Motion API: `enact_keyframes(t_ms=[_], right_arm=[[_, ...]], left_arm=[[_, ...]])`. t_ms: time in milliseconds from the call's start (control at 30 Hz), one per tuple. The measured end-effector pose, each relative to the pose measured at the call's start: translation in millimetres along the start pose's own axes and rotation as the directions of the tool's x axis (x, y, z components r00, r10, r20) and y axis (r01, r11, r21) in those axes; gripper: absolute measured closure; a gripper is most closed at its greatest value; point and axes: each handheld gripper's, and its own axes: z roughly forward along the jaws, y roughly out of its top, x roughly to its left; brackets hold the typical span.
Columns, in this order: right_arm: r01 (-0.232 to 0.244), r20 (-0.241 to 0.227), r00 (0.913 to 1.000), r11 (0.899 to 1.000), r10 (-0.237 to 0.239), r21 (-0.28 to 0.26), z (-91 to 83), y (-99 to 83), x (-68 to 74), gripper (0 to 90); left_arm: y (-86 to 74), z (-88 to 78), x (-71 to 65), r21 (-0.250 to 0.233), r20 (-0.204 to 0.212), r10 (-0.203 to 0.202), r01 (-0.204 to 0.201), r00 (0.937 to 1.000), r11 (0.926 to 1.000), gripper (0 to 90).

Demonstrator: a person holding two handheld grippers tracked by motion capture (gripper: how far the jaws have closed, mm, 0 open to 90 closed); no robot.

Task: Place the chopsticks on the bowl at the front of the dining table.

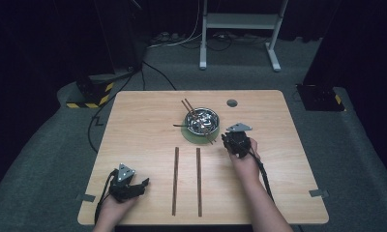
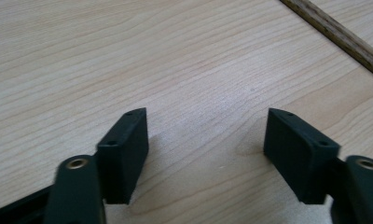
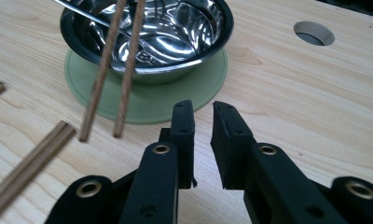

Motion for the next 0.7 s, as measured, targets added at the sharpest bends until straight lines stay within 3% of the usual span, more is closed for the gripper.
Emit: enact_keyframes(t_ms=[67,167,200,233,267,300,367,433,533,567,700], right_arm=[[-0.010,-0.005,0.9999,1.000,0.010,-0.028,3.7,-8.5,-2.1,78.7],[-0.021,-0.026,0.9995,0.999,0.020,-0.049,3.6,-11.7,-3.4,78.7],[-0.017,-0.027,0.9995,0.995,0.015,-0.094,-3.2,-10.4,-1.3,78.4],[-0.018,-0.029,0.9995,0.994,0.015,-0.106,-4.1,-10.8,-0.8,78.5],[-0.018,-0.029,0.9995,0.994,0.015,-0.106,-4.1,-10.8,-0.8,78.5],[-0.015,-0.036,0.9993,0.994,0.011,-0.110,-3.9,-12.1,0.7,78.4],[-0.033,-0.073,0.9970,0.993,0.025,-0.114,-3.5,-13.0,0.2,77.1],[-0.042,-0.089,0.9956,0.993,0.031,-0.115,-3.1,-14.2,0.6,77.1],[-0.053,-0.089,0.9951,0.992,0.042,-0.117,-4.2,-15.3,1.1,77.1],[-0.054,-0.090,0.9950,0.991,0.044,-0.121,-5.0,-15.4,-0.3,77.1],[-0.079,-0.116,0.9911,0.990,0.066,-0.119,-4.3,-16.5,-2.6,75.2]], left_arm=[[6.2,1.5,3.1,0.021,-0.028,0.000,0.000,0.9996,0.9998,44.7],[14.8,4.1,4.4,0.037,-0.028,-0.025,0.026,0.9993,0.9990,50.9],[25.9,6.9,2.2,0.024,-0.041,-0.027,0.028,0.9988,0.9993,55.8],[39.5,11.7,-1.8,0.019,-0.032,-0.049,0.050,0.9983,0.9986,58.1],[39.5,11.7,-1.8,0.019,-0.032,-0.049,0.050,0.9983,0.9986,60.0],[55.7,18.7,-10.3,0.019,-0.034,-0.042,0.043,0.9986,0.9989,65.2],[69.7,27.0,-18.8,0.012,-0.043,-0.044,0.045,0.9981,0.9989,76.0],[82.3,35.7,-26.9,0.000,-0.048,-0.052,0.052,0.9975,0.9987,81.2],[92.6,44.0,-34.5,-0.005,-0.049,-0.053,0.053,0.9974,0.9986,84.8],[104.4,55.7,-44.9,-0.013,-0.055,-0.044,0.043,0.9975,0.9990,85.5],[122.2,74.3,-63.2,-0.028,-0.070,-0.001,-0.001,0.9976,0.9996,87.1]])
